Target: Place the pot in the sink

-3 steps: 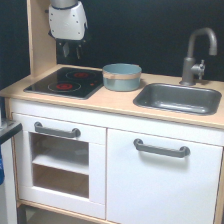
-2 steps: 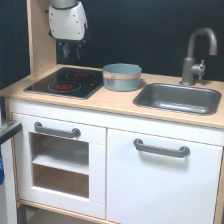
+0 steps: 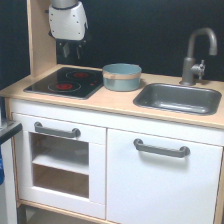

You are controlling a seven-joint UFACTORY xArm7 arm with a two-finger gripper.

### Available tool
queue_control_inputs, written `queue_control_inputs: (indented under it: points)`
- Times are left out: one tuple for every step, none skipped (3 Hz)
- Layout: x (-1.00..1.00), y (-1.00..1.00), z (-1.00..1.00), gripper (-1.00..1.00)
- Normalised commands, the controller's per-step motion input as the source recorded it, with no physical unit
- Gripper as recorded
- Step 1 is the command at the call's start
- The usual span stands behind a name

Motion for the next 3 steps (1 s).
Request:
queue_control_inputs:
  points:
    - [0.02,-0.06,-0.03,1.0]
    - [0.05,-0.06,-0.04,1.0]
    - [0.06,-0.07,-0.07,1.0]
